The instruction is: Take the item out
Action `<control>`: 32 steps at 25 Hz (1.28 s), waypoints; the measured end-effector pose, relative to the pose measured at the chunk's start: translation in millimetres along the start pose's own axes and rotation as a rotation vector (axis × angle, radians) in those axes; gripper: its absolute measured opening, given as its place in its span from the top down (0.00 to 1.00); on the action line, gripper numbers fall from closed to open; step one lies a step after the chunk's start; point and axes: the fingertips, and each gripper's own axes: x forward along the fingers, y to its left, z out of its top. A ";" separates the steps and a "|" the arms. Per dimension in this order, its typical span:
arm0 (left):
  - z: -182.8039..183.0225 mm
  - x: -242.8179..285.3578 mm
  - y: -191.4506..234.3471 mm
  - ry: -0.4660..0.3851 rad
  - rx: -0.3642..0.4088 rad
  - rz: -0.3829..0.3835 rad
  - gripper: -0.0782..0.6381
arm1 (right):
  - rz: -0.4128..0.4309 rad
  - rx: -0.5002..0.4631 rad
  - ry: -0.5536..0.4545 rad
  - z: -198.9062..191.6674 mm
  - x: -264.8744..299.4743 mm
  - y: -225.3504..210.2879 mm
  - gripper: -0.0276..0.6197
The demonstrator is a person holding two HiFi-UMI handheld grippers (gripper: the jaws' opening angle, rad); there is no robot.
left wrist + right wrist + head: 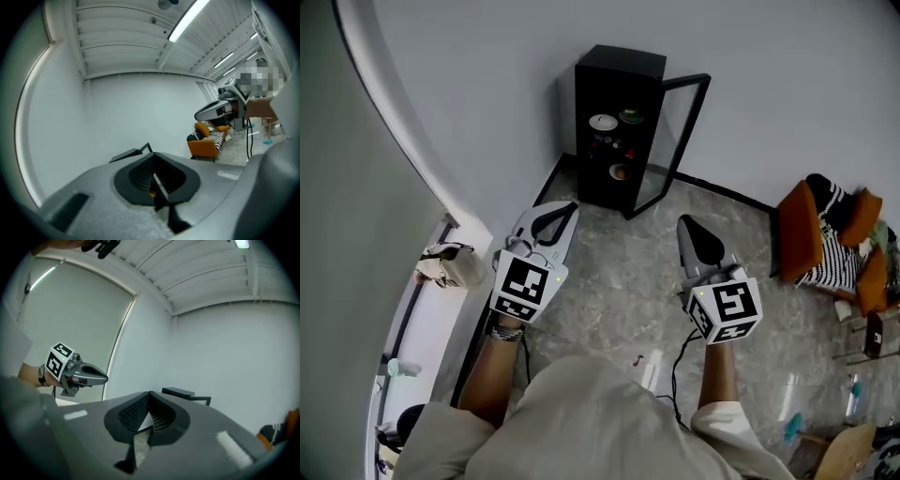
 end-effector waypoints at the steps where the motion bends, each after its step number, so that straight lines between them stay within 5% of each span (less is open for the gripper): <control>1: 1.2 2.0 -3.1 0.002 -0.001 0.005 0.88 | 0.007 0.003 0.017 -4.8 -0.8 -4.4 0.95; 10: -8.3 11.6 -16.2 0.035 -0.030 0.061 0.88 | 0.005 0.021 0.058 -35.0 2.0 -39.2 0.95; 19: -34.2 60.2 15.9 0.047 -0.046 0.043 0.89 | 0.099 0.007 0.042 -42.8 55.7 -35.1 0.95; 32: -72.2 188.6 156.5 0.051 -0.041 0.011 0.89 | 0.026 0.006 0.053 -36.1 227.7 -100.0 0.95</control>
